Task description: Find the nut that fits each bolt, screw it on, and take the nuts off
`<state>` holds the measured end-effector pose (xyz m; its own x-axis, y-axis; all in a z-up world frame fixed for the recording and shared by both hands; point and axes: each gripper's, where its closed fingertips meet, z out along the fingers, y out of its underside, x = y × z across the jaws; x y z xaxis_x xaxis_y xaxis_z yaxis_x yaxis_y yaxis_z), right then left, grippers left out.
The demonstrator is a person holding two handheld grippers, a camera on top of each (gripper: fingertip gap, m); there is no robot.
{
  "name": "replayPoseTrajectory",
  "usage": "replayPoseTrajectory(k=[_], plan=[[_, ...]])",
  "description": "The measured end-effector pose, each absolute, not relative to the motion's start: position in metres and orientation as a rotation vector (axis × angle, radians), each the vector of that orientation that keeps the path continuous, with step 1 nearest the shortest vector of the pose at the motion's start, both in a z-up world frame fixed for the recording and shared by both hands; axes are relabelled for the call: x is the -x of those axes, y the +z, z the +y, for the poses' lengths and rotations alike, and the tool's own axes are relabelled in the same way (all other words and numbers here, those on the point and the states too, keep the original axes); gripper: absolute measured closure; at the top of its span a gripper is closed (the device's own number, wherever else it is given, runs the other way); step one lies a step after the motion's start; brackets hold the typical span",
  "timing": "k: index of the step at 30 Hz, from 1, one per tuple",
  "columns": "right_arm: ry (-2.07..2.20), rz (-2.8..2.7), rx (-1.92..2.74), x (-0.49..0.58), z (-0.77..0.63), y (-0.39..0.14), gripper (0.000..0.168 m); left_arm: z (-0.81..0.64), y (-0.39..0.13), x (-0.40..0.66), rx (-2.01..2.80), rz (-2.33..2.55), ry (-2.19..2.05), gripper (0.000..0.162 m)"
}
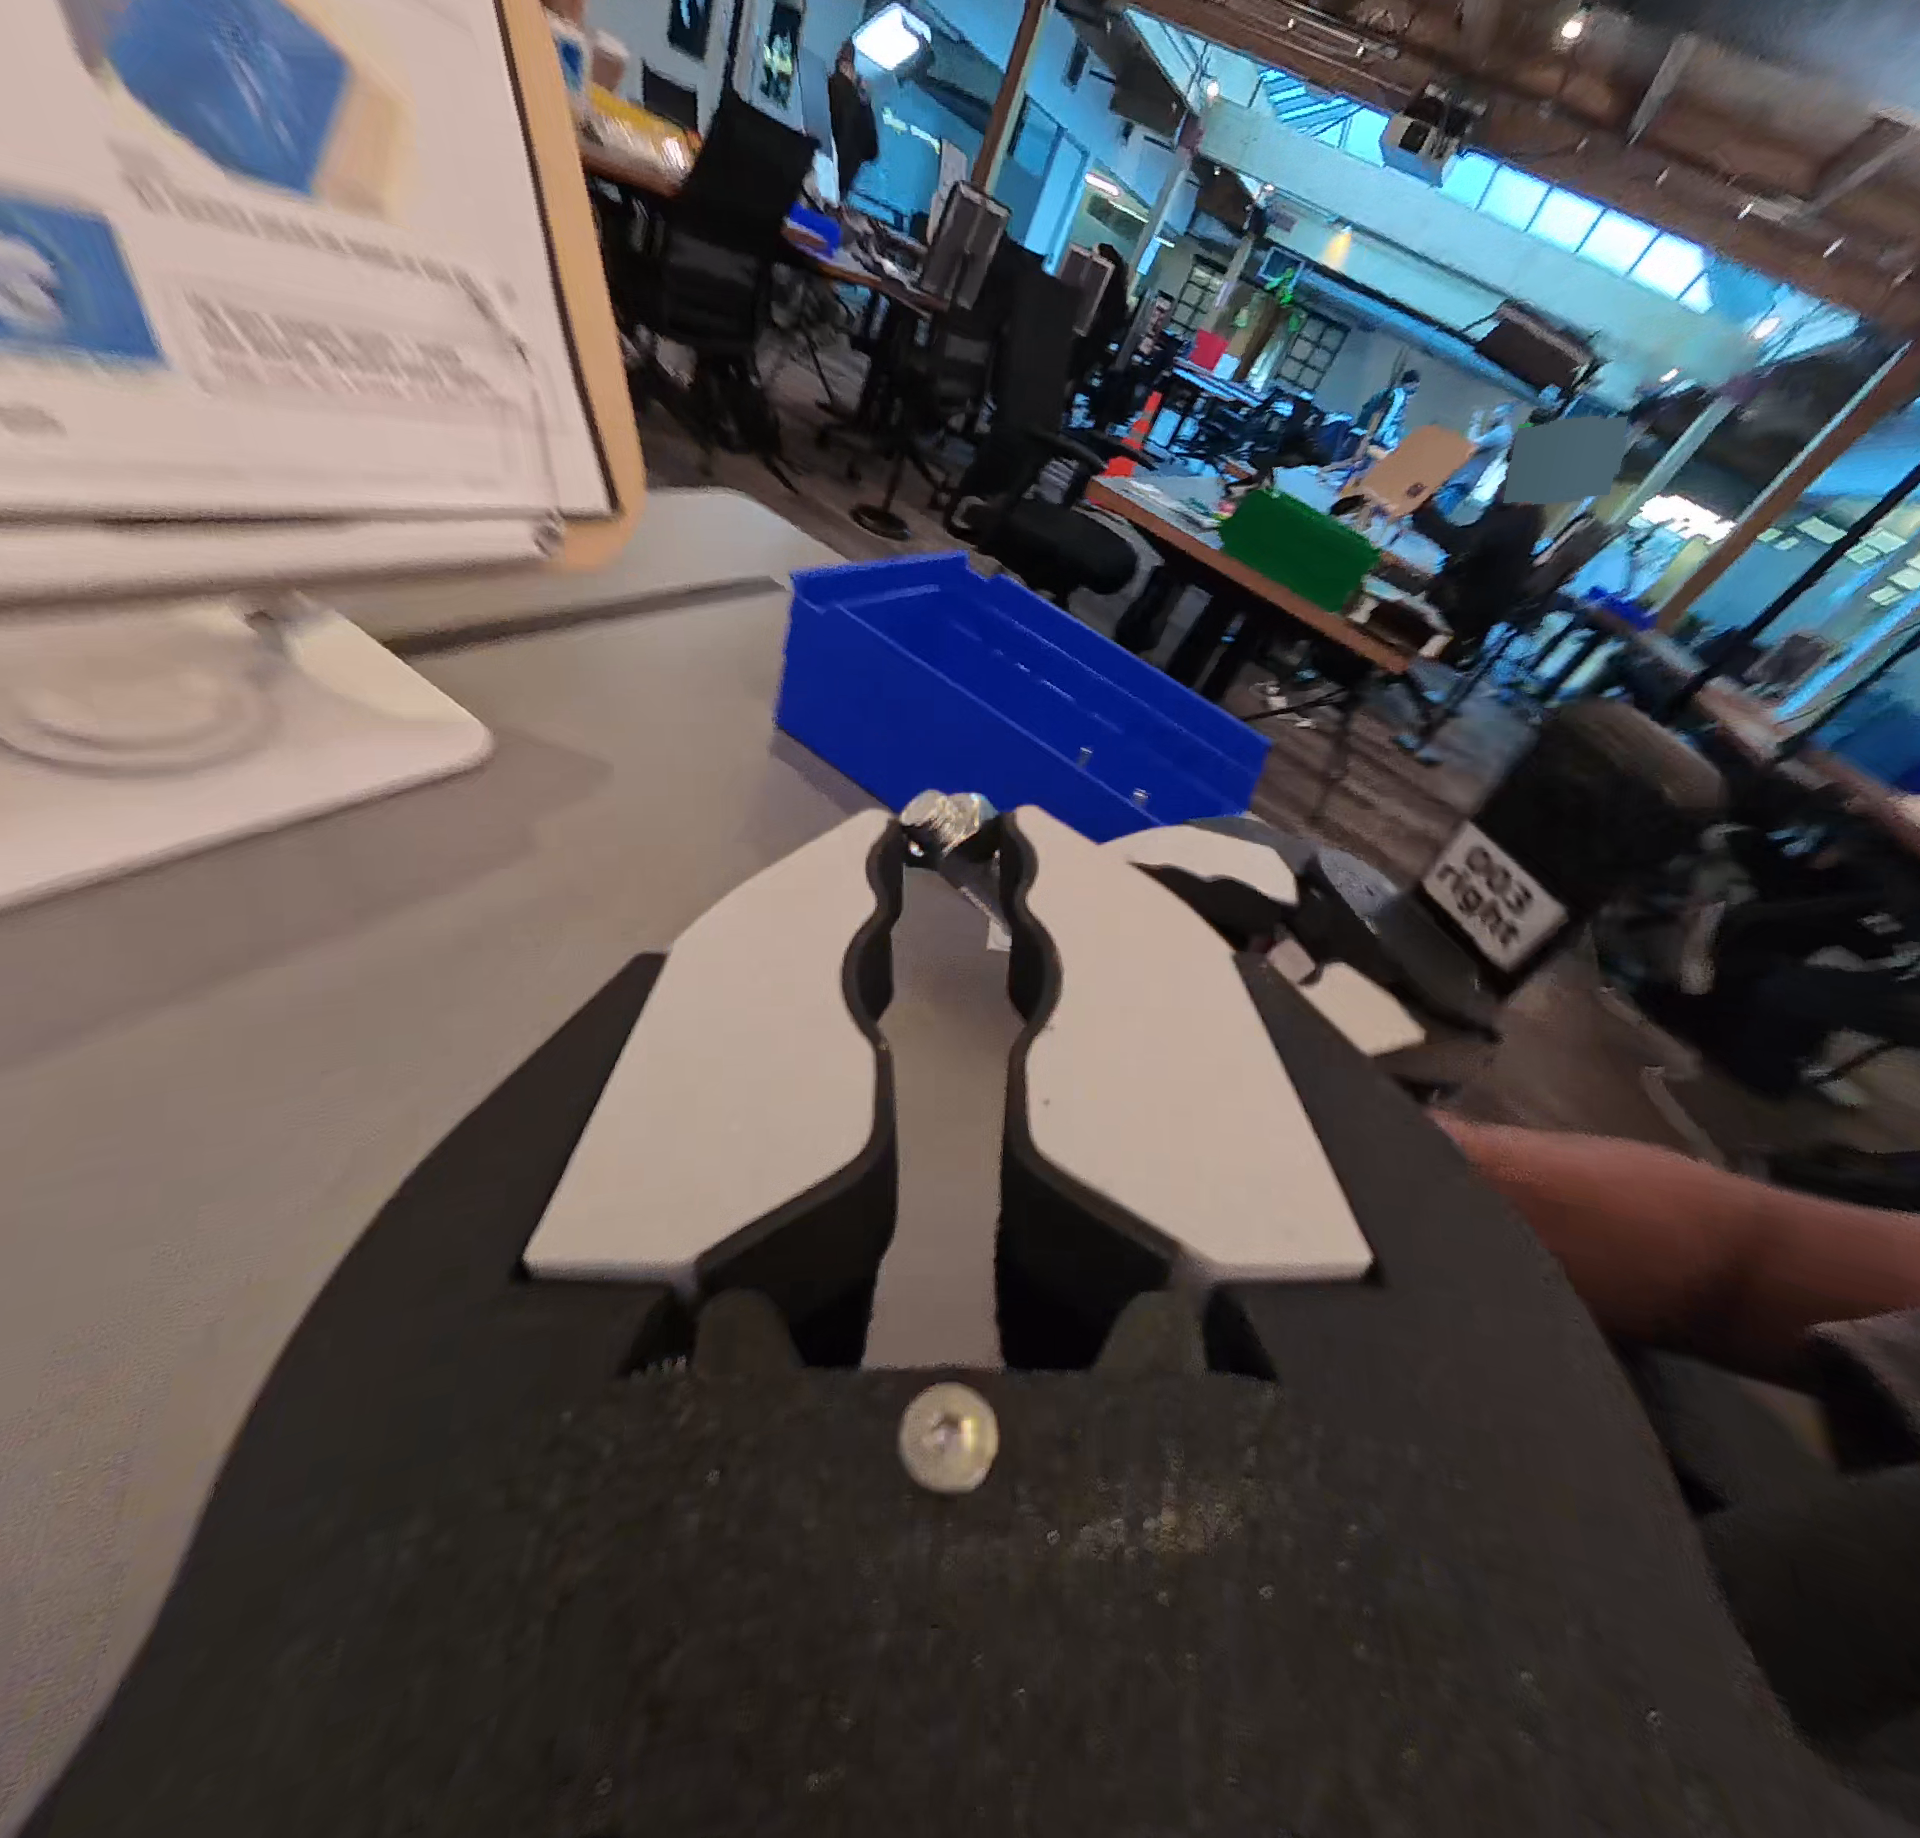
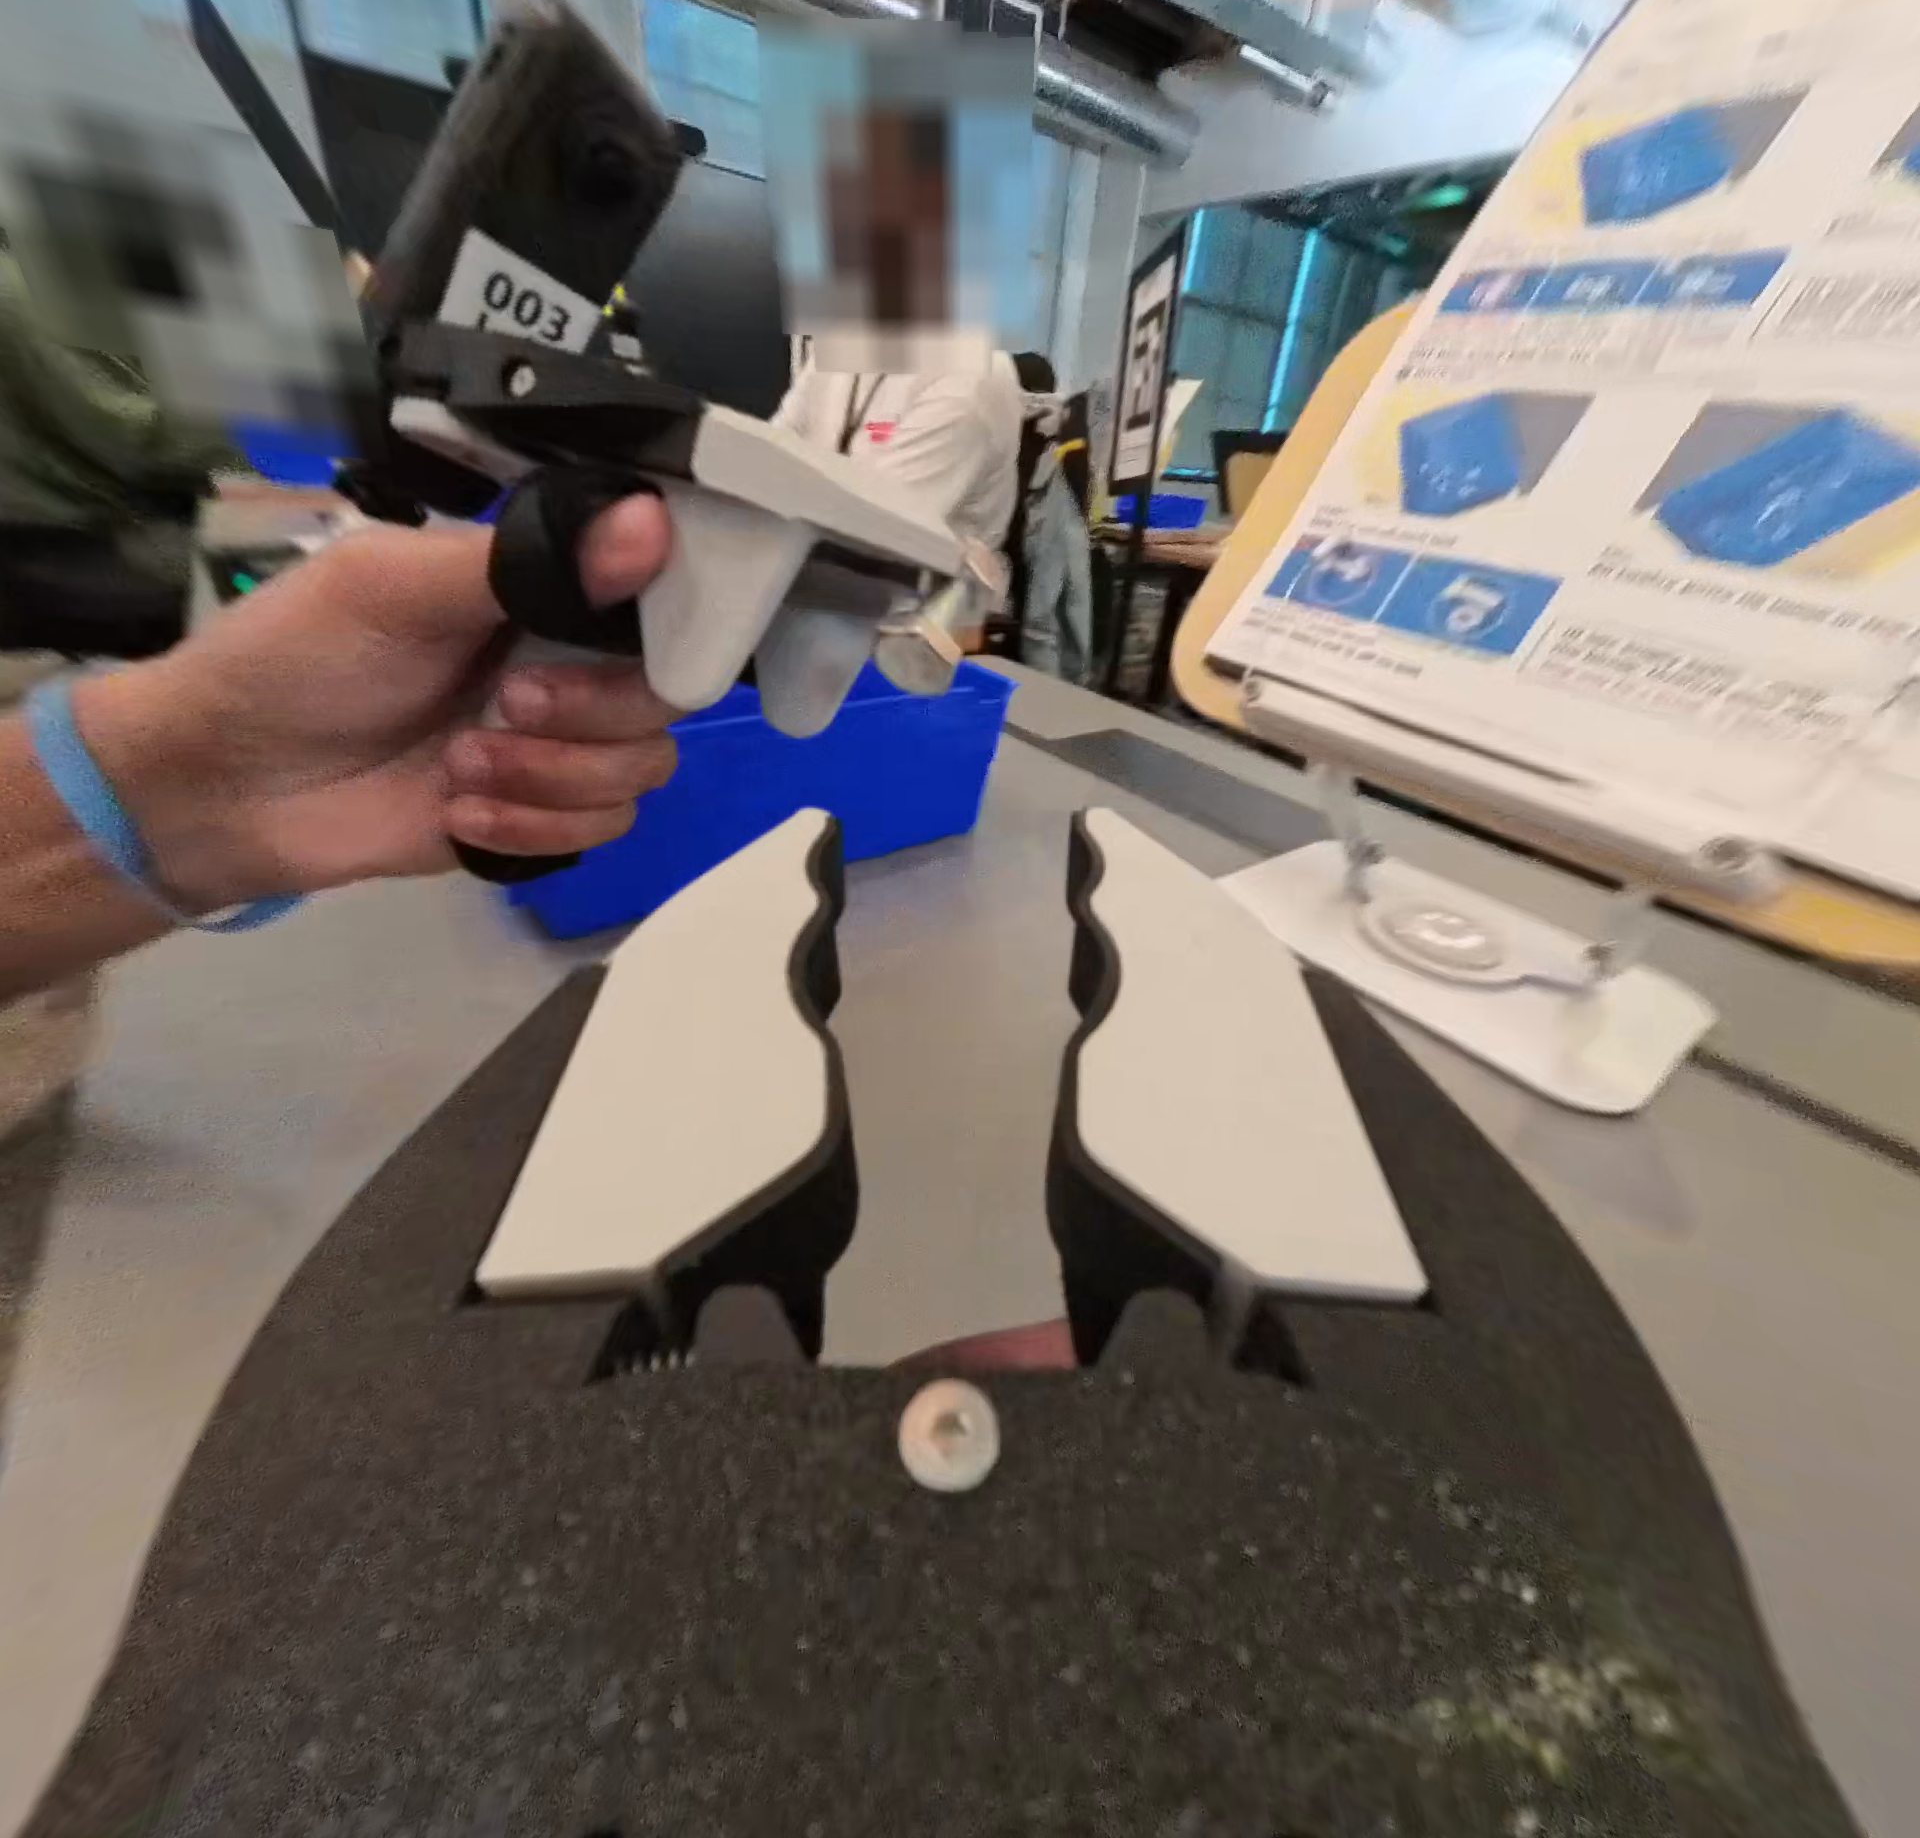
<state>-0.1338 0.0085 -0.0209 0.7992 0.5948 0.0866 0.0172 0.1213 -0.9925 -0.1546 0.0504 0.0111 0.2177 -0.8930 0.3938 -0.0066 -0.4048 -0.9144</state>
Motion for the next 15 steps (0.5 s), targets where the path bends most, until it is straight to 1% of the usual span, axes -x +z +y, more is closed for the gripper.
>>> replayPoseTrajectory(k=[3, 6, 11, 15], plan=[[0.108, -0.607, 1.347, 0.129, 0.003, -0.023, 0.133, 0.041, -0.011, 0.137, 1.756, 0.813, -1.475, 0.145], [-0.118, -0.684, 1.375, 0.126, 0.008, -0.038, 0.130, 0.033, -0.032, 0.129, 1.854, 0.780, -1.587, 0.145], [-0.385, -0.787, 1.340, 0.124, 0.010, -0.054, 0.133, 0.027, -0.053, 0.126, 1.948, 0.688, -1.766, 0.145], [-0.496, -0.873, 1.296, 0.130, 0.008, -0.064, 0.136, 0.026, -0.060, 0.124, 1.982, 0.645, -1.847, 0.145]])
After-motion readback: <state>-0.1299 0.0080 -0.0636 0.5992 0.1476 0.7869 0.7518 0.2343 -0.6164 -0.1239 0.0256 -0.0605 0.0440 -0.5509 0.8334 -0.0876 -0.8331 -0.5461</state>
